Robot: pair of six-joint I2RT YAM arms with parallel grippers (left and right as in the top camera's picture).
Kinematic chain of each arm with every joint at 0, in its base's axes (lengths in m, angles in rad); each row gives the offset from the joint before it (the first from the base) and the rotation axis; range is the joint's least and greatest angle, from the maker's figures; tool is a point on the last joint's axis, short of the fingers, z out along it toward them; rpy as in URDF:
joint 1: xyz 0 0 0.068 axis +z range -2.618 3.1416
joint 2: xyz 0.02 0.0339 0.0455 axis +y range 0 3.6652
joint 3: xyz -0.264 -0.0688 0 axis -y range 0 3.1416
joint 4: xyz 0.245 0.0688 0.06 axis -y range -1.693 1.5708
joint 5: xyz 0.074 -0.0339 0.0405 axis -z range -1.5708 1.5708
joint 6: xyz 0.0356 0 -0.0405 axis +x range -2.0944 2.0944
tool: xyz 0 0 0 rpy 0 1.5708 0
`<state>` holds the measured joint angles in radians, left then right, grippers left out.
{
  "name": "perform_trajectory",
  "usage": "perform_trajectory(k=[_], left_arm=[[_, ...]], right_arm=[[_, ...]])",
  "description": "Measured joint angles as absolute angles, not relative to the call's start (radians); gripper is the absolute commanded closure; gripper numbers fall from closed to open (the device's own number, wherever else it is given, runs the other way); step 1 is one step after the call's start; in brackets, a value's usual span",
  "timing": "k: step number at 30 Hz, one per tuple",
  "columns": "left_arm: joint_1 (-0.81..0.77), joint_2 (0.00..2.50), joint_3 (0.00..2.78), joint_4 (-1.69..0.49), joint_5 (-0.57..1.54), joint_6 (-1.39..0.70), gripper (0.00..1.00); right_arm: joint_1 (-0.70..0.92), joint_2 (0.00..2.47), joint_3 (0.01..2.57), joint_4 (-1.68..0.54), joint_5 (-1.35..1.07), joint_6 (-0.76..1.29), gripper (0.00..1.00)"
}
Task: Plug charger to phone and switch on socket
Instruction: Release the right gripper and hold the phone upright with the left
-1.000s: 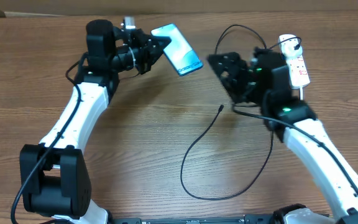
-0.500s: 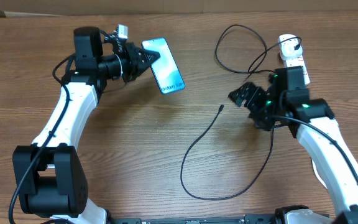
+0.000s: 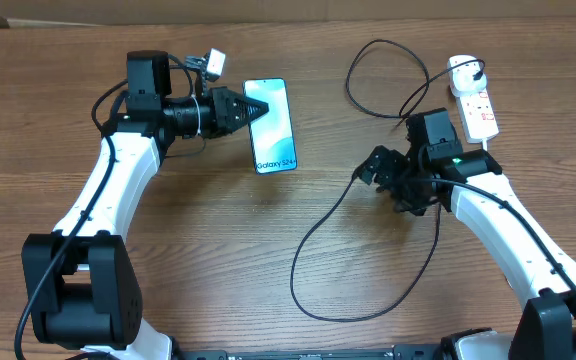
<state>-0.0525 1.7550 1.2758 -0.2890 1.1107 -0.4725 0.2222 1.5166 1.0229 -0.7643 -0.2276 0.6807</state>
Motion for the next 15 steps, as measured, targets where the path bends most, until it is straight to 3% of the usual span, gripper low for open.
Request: perform_trajectory(k=[10,15], left_arm=[[0.008,1.755,1.276,-0.292,1.219,-0.701,0.96],[0.02,1.755,1.276,-0.306,1.22,-0.709,0.96]], right_arm=[[0.239,1.517,1.023,-0.733,-0.14,0.727,0.2],[0.267,1.517,1.023,-0.73,-0.09,0.757,0.28]])
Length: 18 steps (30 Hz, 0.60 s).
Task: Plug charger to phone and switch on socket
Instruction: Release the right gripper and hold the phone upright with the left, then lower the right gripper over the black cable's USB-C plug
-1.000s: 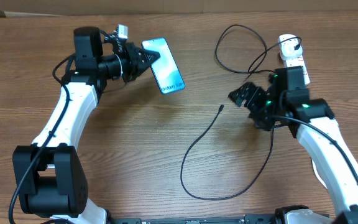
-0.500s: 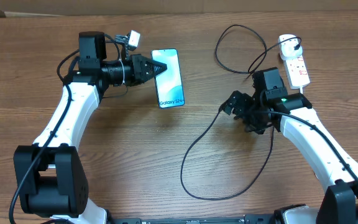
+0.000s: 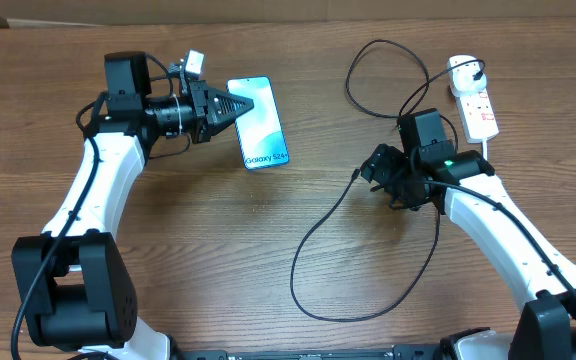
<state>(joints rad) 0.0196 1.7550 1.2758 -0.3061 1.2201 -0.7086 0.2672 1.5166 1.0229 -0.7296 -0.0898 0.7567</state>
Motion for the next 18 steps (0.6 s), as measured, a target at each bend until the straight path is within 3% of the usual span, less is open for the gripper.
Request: perform_trajectory(k=[12,18], left_arm=[[0.02,1.755,1.276,-0.345,1.208,-0.709,0.96],[0.02,1.755,1.276,-0.345,1.207,-0.709,0.96]], right_arm=[[0.332,1.572,1.023,-0.641,0.006,0.825,0.49],[0.342,1.654,1.023,-0.604,0.016,0.854,0.5]])
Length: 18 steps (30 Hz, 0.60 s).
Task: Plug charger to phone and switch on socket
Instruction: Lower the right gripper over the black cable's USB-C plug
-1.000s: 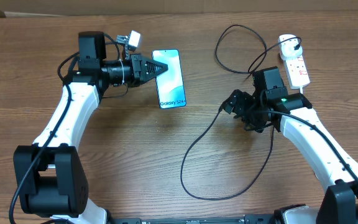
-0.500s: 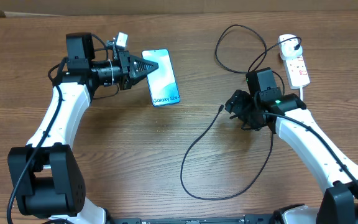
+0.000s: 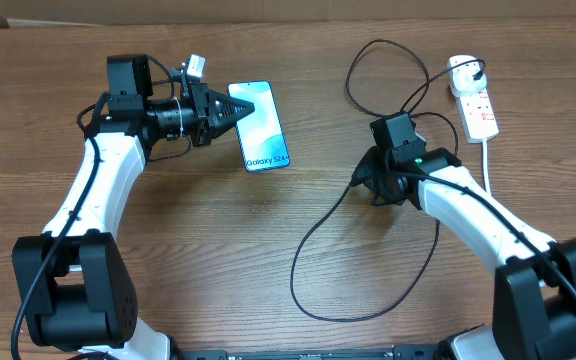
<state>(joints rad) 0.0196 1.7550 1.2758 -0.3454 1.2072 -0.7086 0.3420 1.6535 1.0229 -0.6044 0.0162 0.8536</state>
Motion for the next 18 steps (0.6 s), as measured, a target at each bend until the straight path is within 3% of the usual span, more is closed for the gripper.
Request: perform_trajectory(k=[9,18], left_arm=[[0.02,1.755,1.276,-0.345,1.203,-0.709,0.96],[0.02,1.755,1.276,-0.345,1.203,-0.709,0.96]], right_arm=[[0.342,1.684,1.023,-0.573,0.017,0.875,0.57],[0.342,1.745,1.023,-0.546,-0.012,0.887,0.58]])
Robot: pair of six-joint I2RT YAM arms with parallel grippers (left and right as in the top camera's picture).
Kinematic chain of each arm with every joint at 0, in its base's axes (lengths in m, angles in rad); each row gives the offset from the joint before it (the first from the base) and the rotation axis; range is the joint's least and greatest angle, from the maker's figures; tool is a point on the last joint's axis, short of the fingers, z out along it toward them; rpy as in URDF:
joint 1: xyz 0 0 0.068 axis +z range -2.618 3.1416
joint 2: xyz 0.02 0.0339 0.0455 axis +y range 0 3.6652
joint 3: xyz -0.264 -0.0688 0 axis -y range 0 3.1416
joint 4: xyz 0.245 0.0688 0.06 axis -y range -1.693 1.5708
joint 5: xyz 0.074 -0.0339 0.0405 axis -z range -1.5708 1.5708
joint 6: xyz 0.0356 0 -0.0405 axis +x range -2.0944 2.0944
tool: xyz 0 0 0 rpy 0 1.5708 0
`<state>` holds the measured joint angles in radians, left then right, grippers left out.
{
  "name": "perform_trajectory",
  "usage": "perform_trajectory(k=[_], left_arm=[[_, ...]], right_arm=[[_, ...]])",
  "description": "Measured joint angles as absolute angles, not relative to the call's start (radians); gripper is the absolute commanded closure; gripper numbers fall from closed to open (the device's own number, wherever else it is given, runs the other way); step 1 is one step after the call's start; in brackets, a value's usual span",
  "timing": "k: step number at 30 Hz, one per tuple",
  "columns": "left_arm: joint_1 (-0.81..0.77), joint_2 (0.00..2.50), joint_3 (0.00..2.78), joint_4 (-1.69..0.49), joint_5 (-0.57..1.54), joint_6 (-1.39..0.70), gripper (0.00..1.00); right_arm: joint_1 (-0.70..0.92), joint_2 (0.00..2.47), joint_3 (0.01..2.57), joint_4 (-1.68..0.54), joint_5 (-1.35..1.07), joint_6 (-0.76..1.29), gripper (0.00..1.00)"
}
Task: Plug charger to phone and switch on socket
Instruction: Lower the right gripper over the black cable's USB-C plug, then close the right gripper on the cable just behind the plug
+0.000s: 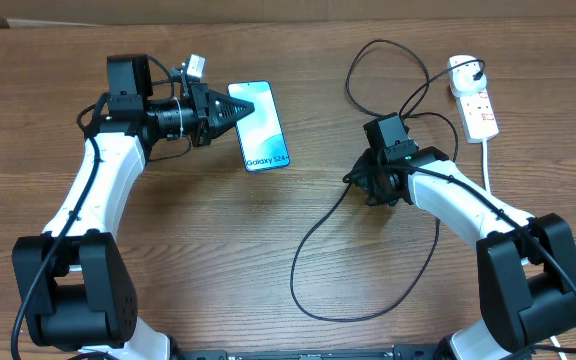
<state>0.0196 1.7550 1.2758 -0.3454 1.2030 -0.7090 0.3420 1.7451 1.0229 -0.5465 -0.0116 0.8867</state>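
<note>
The phone [261, 130] lies screen up on the wooden table at upper centre, tilted a little. My left gripper [248, 106] reaches in from the left, and its fingers close to a point over the phone's upper left edge, gripping it. The black charger cable [308, 235] runs from the white socket strip [480, 108] in a wide loop to my right gripper [355, 180]. That gripper looks shut on the cable's free end, right of the phone. The connector itself is hidden in the fingers.
The cable makes a second loop [378, 60] near the table's back edge, left of the socket strip. Its large lower loop [368, 316] lies toward the front of the table. The strip's white lead [489, 160] trails down the right side.
My right gripper has shifted slightly left with the cable end, and its wrist has turned. The left gripper and the phone have not moved.
The phone first lay farther right with my left gripper on its upper left edge. It then shifted left and tilted with that gripper, and has stayed there. Meanwhile my right gripper moved leftward in steps with the cable end, closing the distance to the phone.
</note>
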Motion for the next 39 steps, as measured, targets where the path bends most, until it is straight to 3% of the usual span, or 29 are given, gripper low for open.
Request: perform_trajectory(k=[39], left_arm=[[0.02,1.755,1.276,-0.345,1.2,-0.709,0.96]], right_arm=[[0.342,1.795,1.023,-0.508,-0.078,0.913,0.64]])
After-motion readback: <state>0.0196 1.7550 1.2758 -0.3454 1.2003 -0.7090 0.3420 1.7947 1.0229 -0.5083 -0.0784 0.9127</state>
